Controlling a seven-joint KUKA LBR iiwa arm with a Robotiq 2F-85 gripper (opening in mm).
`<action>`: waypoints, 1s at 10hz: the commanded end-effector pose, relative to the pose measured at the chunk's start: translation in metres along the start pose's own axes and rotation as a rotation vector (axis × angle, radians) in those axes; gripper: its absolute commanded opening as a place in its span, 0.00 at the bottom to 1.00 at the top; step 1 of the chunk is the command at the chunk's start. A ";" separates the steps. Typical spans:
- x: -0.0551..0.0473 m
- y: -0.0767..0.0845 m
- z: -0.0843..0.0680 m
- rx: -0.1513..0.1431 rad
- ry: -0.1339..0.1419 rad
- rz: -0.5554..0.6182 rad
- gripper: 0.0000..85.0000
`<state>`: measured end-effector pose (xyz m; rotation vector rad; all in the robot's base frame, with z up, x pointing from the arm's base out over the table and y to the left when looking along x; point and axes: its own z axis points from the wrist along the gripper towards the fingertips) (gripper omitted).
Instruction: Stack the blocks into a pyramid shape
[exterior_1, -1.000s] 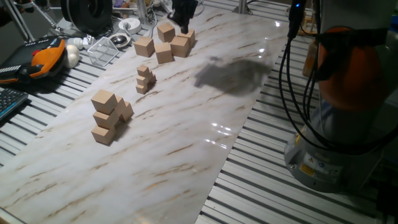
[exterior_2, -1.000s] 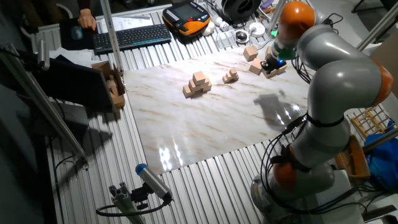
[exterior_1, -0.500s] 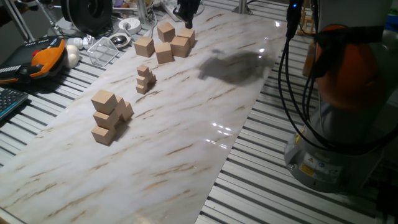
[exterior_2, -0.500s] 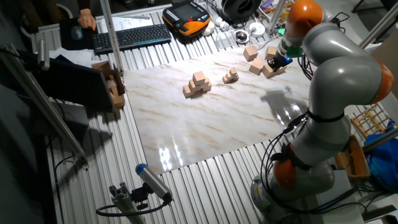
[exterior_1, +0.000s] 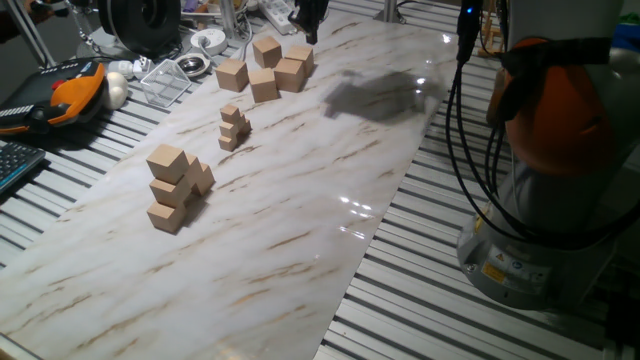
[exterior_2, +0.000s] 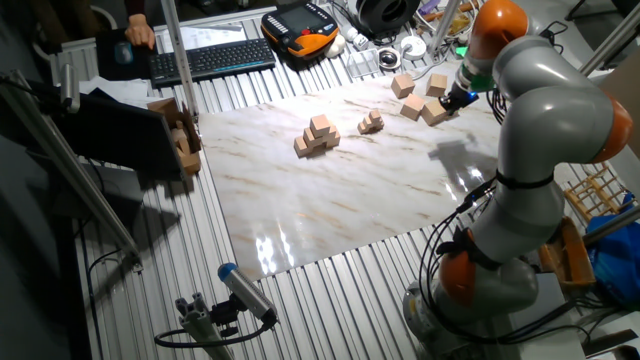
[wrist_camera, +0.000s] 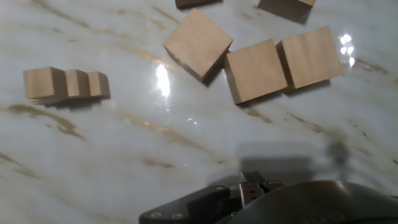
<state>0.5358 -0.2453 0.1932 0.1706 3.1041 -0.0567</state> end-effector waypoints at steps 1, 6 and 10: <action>0.001 -0.006 0.004 -0.006 0.001 -0.006 0.00; 0.000 -0.028 0.017 0.000 0.001 -0.033 0.00; -0.005 -0.040 0.023 -0.013 0.013 -0.052 0.00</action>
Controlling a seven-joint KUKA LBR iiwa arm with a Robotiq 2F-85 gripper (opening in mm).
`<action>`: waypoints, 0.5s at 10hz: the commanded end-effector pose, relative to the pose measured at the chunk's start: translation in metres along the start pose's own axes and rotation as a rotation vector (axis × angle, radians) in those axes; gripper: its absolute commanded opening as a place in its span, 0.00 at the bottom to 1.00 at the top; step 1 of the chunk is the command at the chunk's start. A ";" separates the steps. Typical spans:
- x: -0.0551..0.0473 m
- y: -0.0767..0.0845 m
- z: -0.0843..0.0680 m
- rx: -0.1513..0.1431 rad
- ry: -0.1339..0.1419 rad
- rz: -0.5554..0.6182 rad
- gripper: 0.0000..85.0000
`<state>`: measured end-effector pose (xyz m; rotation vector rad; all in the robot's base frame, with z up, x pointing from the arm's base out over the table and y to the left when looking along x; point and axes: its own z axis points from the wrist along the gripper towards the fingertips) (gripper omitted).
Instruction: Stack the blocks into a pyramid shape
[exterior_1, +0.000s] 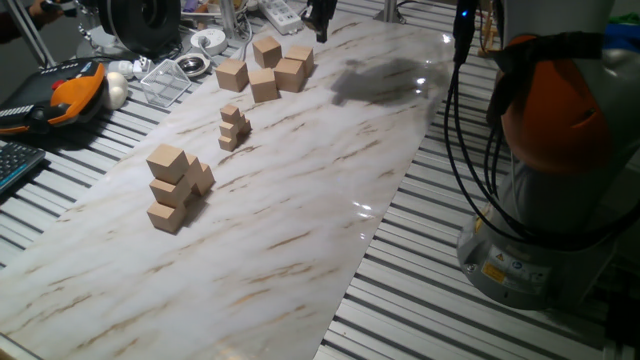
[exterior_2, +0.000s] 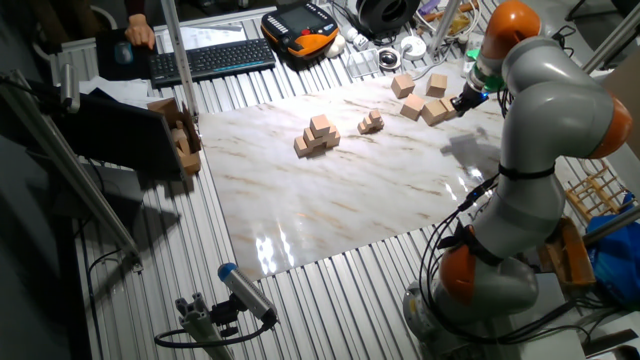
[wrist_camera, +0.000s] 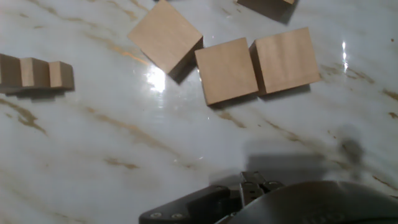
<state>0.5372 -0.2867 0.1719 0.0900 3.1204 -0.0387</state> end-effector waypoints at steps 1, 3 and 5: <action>0.000 -0.001 0.002 0.007 0.000 -0.002 0.00; 0.000 -0.005 0.004 0.012 0.010 -0.029 0.00; -0.001 -0.010 0.002 0.011 0.020 -0.042 0.00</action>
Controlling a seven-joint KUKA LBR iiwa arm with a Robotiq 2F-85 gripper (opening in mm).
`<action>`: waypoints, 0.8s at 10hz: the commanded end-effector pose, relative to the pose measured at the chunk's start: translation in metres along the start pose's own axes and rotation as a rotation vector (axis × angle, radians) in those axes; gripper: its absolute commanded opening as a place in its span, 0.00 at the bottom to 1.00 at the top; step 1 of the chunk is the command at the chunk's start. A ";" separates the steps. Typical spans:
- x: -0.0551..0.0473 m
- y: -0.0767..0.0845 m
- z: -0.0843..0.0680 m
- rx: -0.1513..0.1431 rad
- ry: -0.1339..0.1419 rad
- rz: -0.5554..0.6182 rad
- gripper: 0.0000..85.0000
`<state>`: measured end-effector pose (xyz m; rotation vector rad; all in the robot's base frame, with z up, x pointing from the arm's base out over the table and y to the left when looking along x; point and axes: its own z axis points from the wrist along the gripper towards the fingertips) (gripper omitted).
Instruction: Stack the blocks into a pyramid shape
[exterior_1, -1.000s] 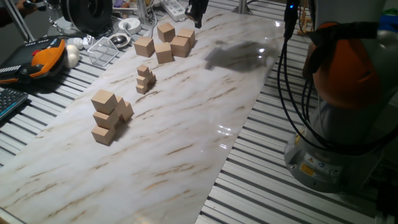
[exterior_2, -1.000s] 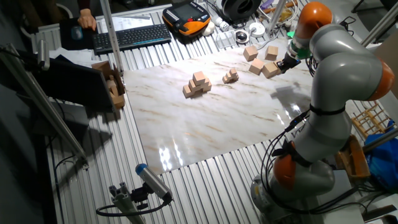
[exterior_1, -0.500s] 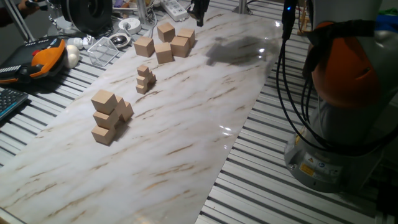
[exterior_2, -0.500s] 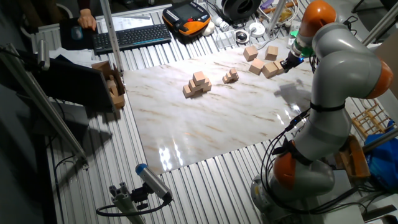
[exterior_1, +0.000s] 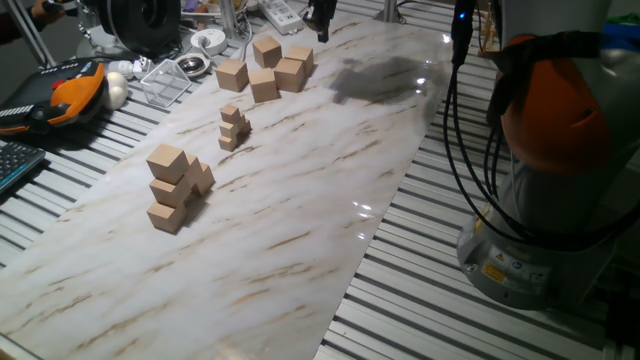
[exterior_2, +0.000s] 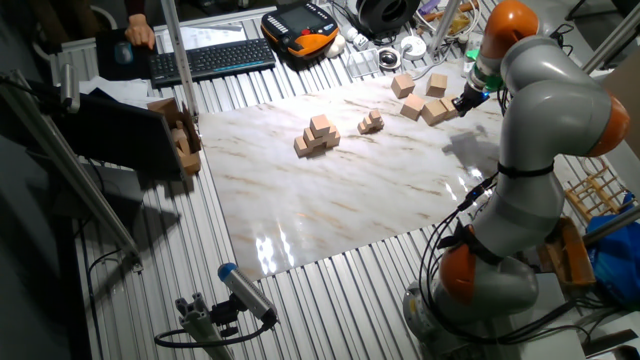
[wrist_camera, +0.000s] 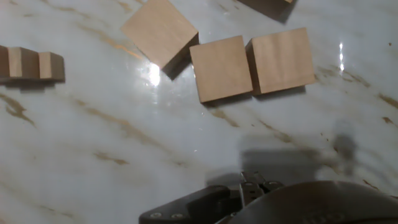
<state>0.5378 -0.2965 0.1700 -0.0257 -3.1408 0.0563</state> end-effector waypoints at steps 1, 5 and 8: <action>0.000 -0.001 0.000 0.002 -0.003 0.000 0.00; -0.017 -0.019 -0.009 -0.019 0.018 0.006 0.00; -0.018 -0.022 -0.011 0.000 0.014 0.003 0.00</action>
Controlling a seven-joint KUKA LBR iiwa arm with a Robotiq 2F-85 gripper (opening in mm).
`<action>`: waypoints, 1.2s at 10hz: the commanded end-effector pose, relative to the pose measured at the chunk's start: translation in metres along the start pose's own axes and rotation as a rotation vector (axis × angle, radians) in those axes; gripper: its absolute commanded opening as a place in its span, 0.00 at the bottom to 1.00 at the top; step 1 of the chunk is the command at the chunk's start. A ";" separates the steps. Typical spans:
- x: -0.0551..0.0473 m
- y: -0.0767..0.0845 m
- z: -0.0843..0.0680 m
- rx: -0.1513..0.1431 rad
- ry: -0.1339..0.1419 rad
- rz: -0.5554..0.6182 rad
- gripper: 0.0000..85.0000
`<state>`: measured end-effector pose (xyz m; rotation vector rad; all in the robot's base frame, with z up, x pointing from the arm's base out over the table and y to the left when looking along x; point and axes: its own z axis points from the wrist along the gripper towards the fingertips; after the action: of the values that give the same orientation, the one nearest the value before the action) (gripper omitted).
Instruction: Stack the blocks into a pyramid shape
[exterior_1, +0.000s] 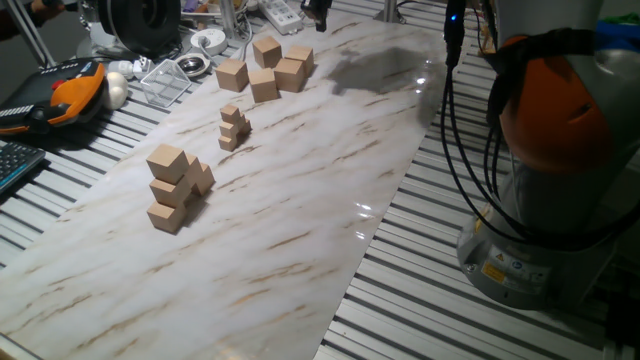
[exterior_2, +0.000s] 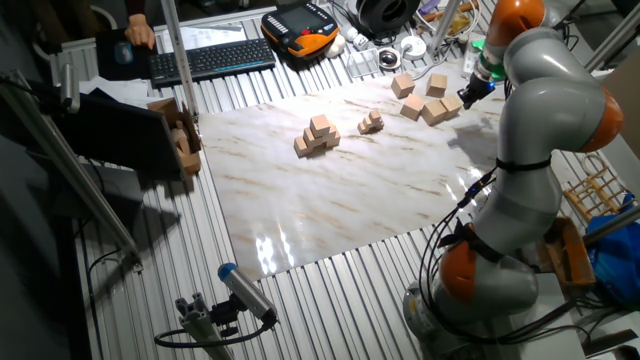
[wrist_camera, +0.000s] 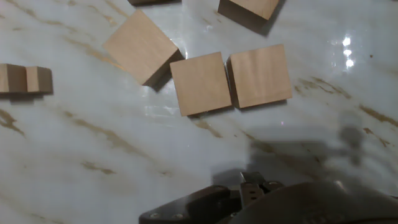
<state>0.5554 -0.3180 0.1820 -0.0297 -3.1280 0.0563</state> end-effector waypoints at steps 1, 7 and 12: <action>0.000 0.001 0.001 0.019 -0.020 -0.004 0.00; -0.001 0.001 0.003 0.017 -0.039 0.021 0.00; -0.001 0.001 0.003 0.043 -0.073 0.075 0.00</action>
<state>0.5562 -0.3168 0.1797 -0.1413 -3.1972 0.1247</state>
